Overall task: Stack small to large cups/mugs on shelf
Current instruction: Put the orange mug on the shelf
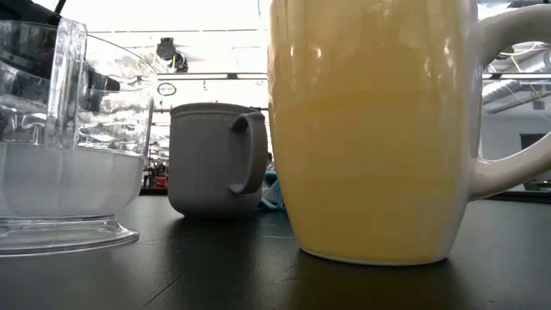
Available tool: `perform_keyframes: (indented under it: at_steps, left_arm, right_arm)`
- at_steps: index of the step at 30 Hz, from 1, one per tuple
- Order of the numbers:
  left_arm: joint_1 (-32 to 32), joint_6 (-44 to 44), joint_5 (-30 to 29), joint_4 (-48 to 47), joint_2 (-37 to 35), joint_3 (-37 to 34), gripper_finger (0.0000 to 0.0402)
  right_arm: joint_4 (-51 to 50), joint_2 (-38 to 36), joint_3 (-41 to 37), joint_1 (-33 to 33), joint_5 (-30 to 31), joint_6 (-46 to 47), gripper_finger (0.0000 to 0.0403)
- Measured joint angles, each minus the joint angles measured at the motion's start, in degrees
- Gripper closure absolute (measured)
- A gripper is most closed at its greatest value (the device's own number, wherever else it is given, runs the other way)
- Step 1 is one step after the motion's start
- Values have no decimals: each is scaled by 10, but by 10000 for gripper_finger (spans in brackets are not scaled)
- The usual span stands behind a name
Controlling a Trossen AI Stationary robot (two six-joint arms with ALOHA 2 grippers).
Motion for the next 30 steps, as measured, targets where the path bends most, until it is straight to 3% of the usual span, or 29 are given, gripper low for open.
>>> perform_keyframes:
  at_steps: [18, 30]
  left_arm:
    - [0, -2, 1, 0, 0, 0, 371]
    - [0, -2, 1, 0, 0, 0, 371]
  right_arm:
    - [8, 11, 0, -1, 5, -32, 209]
    - [8, 11, 0, -1, 18, -51, 260]
